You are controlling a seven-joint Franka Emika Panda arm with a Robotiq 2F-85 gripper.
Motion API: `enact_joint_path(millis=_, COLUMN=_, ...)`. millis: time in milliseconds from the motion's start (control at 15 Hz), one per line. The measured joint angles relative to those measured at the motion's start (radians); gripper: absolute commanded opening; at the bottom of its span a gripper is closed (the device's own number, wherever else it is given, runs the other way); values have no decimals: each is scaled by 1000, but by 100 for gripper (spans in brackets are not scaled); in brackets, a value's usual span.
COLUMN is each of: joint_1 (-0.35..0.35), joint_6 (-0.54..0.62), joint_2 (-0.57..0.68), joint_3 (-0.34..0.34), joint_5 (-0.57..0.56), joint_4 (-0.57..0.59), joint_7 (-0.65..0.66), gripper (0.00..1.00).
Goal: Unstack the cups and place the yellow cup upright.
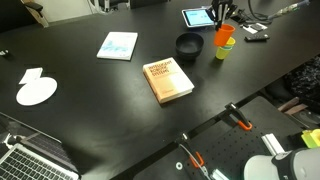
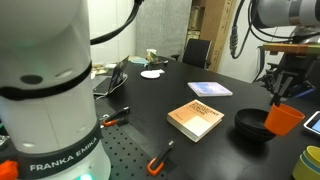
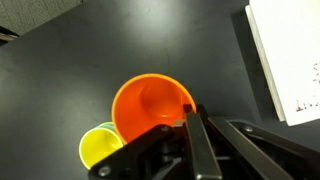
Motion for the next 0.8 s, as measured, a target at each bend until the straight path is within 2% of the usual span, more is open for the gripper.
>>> enact_joint_path(millis=200, joint_1=5, joint_6=67, joint_2=-34, joint_3=24, joint_5=0, joint_4=-108, joint_7=-15, gripper=7)
enact_joint_path(millis=400, joint_1=5, joint_6=185, joint_2=-50, joint_3=41, joint_5=11, joint_4=-207, joint_7=-25, gripper=7)
enact_joint_path(millis=600, joint_1=5, joint_6=322, joint_2=-48, joint_3=51, joint_5=24, joint_4=-284, joint_7=-30, gripper=7)
enact_joint_path(millis=800, joint_1=5, joint_6=406, joint_2=-39, joint_3=60, joint_5=30, joint_4=-336, joint_7=-34, gripper=7)
